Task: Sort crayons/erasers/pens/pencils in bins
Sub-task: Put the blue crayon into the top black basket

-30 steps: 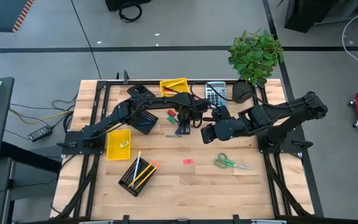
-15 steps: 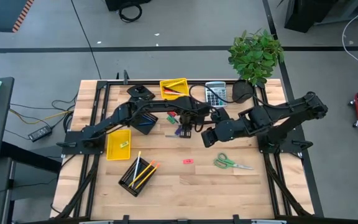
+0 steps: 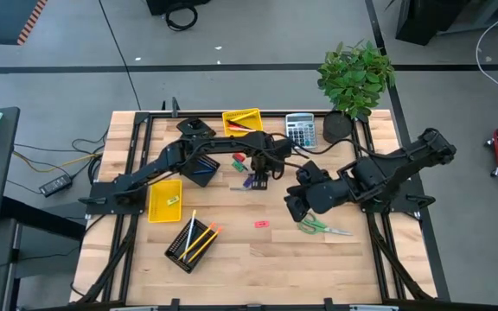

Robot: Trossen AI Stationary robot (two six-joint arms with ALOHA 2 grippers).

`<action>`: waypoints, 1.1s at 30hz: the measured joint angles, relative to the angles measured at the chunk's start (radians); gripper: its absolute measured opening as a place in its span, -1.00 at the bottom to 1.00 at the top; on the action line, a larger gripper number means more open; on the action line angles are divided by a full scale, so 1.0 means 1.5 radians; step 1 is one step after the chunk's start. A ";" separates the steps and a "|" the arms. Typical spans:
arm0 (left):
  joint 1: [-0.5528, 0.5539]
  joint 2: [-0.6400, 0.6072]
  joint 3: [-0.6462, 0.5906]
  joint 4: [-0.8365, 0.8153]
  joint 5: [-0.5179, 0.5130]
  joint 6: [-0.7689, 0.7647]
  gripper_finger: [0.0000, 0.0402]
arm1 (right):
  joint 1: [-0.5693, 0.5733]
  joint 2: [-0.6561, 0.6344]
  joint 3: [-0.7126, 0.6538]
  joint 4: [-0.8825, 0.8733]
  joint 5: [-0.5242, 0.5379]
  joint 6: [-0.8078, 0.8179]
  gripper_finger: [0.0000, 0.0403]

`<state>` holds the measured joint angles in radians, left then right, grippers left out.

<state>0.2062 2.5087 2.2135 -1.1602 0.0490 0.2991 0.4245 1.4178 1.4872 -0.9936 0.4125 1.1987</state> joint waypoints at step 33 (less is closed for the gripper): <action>0.005 0.020 0.001 0.057 0.000 0.001 -0.09 | 0.001 0.000 0.000 -0.015 0.069 0.056 -0.34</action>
<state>0.2131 2.5393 2.2147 -1.0744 0.0490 0.3004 0.4259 1.4174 1.4872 -1.0157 0.5165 1.2831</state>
